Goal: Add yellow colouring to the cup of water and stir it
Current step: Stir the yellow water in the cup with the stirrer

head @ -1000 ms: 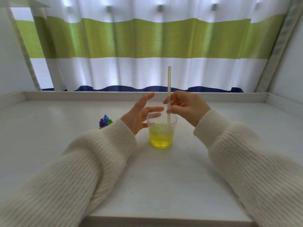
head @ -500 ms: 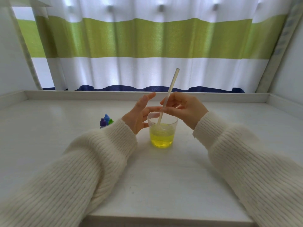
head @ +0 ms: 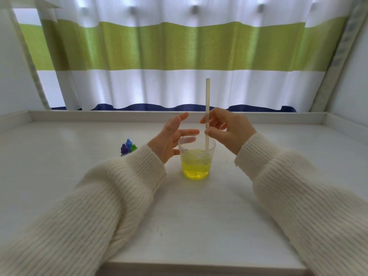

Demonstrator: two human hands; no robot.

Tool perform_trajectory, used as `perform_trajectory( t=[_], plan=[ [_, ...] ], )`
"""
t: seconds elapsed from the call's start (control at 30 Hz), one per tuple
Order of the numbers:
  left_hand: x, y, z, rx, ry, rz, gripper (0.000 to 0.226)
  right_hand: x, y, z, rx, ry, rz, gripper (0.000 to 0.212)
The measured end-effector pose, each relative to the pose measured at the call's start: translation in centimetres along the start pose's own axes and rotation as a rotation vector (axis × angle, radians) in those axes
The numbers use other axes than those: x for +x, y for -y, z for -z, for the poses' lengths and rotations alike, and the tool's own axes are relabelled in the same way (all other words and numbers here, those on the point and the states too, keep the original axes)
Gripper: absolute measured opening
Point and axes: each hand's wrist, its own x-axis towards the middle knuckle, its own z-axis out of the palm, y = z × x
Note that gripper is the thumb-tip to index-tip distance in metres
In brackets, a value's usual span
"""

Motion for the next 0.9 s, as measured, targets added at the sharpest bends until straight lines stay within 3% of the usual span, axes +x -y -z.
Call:
perform_trajectory(
  t=[0.47,0.9],
  plan=[
    [-0.16,-0.02,-0.02,-0.01,-0.001,0.004,0.068,-0.2,0.82,-0.64,0.37,0.11,-0.096,0.013],
    [-0.25,0.03,-0.08,-0.01,-0.014,-0.002,0.067,-0.16,0.56,-0.89,0.188,0.039,-0.047,0.01]
  ],
)
